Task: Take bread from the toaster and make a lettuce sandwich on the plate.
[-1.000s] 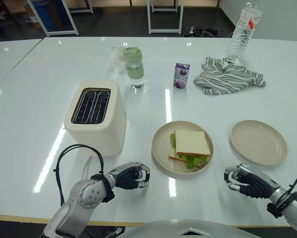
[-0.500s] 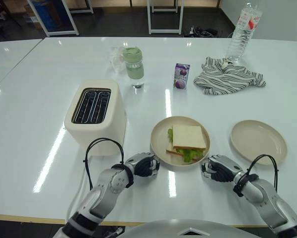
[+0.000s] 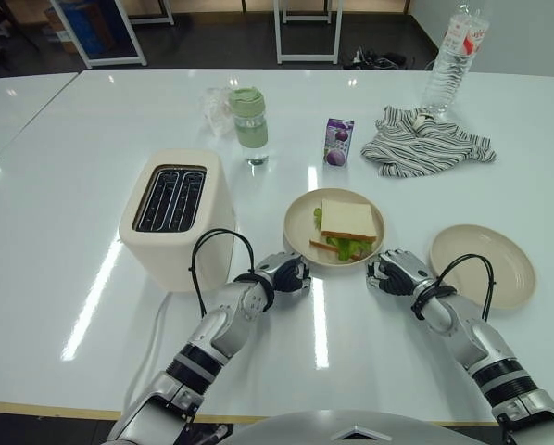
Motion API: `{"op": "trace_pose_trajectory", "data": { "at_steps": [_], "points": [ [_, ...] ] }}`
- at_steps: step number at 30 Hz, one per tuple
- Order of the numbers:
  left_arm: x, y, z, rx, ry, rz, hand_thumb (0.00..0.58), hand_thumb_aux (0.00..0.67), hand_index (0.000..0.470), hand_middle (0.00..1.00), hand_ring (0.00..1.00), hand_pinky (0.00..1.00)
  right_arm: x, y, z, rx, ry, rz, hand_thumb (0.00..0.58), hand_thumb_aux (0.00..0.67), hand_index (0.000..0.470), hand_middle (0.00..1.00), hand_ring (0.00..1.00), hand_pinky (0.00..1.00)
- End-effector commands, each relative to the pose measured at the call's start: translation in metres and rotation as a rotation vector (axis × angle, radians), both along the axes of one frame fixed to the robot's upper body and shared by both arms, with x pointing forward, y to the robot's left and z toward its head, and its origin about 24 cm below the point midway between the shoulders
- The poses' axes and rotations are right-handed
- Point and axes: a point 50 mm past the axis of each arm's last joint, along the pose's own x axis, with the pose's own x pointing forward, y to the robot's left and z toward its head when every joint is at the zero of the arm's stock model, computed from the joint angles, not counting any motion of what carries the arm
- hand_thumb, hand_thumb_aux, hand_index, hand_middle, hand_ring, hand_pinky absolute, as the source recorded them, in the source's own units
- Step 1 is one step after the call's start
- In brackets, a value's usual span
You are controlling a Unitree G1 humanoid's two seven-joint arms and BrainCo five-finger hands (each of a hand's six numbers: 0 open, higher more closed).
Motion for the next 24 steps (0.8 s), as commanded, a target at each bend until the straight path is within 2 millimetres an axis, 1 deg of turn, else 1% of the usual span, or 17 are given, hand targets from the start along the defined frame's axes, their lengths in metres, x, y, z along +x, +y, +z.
{"op": "trace_pose_trajectory", "data": {
  "at_steps": [1, 2, 4, 6, 8, 10, 12, 13, 15, 18, 22, 24],
  "points": [
    [-0.026, -0.001, 0.016, -0.095, 0.007, -0.063, 0.000, 0.000, 0.000, 0.73, 0.73, 0.73, -0.019, -0.004, 0.007, 0.081, 0.017, 0.015, 0.000, 0.000, 0.000, 0.00, 0.00, 0.00],
    [-0.033, -0.005, 0.028, -0.141, -0.024, -0.090, 0.000, 0.000, 0.000, 0.00, 0.00, 0.00, -0.024, -0.006, 0.013, 0.127, 0.004, 0.012, 0.000, 0.000, 0.000, 0.00, 0.00, 0.00],
    [-0.041, -0.010, 0.052, -0.241, -0.105, -0.101, 0.000, 0.000, 0.000, 0.00, 0.00, 0.00, -0.033, -0.011, 0.029, 0.237, -0.043, -0.002, 0.000, 0.000, 0.000, 0.00, 0.00, 0.00],
    [-0.045, -0.013, 0.074, -0.366, -0.192, -0.070, 0.000, 0.000, 0.000, 0.00, 0.00, 0.00, -0.038, -0.014, 0.049, 0.377, -0.122, -0.018, 0.000, 0.000, 0.000, 0.00, 0.00, 0.00],
    [-0.047, -0.017, 0.088, -0.512, -0.247, -0.037, 0.000, 0.000, 0.000, 0.00, 0.00, 0.00, -0.040, -0.015, 0.068, 0.517, -0.212, -0.037, 0.000, 0.000, 0.000, 0.00, 0.00, 0.00],
    [-0.046, -0.021, 0.095, -0.695, -0.284, 0.022, 0.000, 0.000, 0.000, 0.00, 0.00, 0.00, -0.039, -0.016, 0.086, 0.713, -0.311, -0.091, 0.000, 0.000, 0.000, 0.00, 0.00, 0.00],
    [-0.045, -0.023, 0.095, -0.836, -0.308, 0.087, 0.000, 0.000, 0.000, 0.00, 0.00, 0.00, -0.038, -0.015, 0.094, 0.880, -0.356, -0.147, 0.000, 0.000, 0.000, 0.00, 0.00, 0.00],
    [-0.043, -0.023, 0.093, -0.934, -0.295, 0.127, 0.000, 0.000, 0.000, 0.00, 0.00, 0.00, -0.038, -0.014, 0.093, 0.934, -0.360, -0.176, 0.000, 0.000, 0.000, 0.00, 0.00, 0.00],
    [-0.040, -0.023, 0.089, -1.095, -0.253, 0.198, 0.000, 0.000, 0.000, 0.00, 0.00, 0.00, -0.037, -0.011, 0.088, 0.985, -0.358, -0.234, 0.000, 0.000, 0.000, 0.00, 0.00, 0.00],
    [-0.033, -0.022, 0.078, -1.241, -0.212, 0.301, 0.000, 0.000, 0.000, 0.00, 0.00, 0.00, -0.035, -0.004, 0.069, 1.067, -0.301, -0.345, 0.000, 0.000, 0.000, 0.00, 0.00, 0.00],
    [-0.027, -0.020, 0.064, -1.344, -0.220, 0.421, 0.000, 0.000, 0.000, 0.00, 0.00, 0.00, -0.032, 0.001, 0.052, 1.126, -0.252, -0.515, 0.000, 0.000, 0.000, 0.00, 0.00, 0.00],
    [-0.026, -0.022, 0.055, -1.356, -0.209, 0.447, 0.000, 0.000, 0.000, 0.00, 0.00, 0.00, -0.032, 0.005, 0.048, 1.149, -0.219, -0.539, 0.000, 0.000, 0.000, 0.00, 0.00, 0.00]
  ]
}}
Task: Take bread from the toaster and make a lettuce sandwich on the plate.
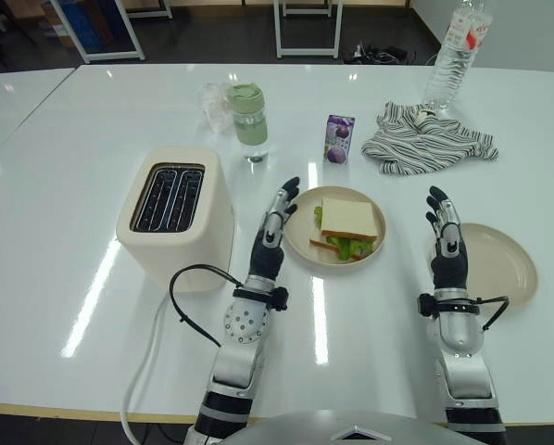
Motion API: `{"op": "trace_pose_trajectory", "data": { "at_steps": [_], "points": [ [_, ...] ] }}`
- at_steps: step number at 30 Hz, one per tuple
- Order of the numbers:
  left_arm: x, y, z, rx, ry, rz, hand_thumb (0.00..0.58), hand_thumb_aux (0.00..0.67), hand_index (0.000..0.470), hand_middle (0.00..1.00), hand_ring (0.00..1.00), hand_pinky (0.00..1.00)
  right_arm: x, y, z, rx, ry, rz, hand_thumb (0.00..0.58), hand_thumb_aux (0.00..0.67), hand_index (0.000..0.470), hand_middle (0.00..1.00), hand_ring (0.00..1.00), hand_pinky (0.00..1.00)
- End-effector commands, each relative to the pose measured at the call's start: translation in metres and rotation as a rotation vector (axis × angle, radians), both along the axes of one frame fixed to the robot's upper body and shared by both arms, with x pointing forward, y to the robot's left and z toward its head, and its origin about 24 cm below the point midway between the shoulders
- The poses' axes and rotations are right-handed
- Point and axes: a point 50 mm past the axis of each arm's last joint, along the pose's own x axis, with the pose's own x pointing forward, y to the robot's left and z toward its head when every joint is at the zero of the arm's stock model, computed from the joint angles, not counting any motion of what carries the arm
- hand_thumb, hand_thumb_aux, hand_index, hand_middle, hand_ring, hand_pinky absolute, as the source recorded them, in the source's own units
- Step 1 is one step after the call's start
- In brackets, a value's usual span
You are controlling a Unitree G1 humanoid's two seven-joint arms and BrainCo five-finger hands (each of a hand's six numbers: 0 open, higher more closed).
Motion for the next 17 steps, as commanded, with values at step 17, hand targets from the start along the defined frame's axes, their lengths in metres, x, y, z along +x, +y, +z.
{"op": "trace_pose_trajectory", "data": {
  "at_steps": [17],
  "points": [
    [0.004, -0.017, -0.023, -0.114, 0.056, 0.030, 0.000, 0.000, 0.000, 0.00, 0.00, 0.00, -0.002, 0.006, -0.013, -0.006, 0.058, -0.034, 0.000, 0.000, 0.000, 0.00, 0.00, 0.00]
  ]
}}
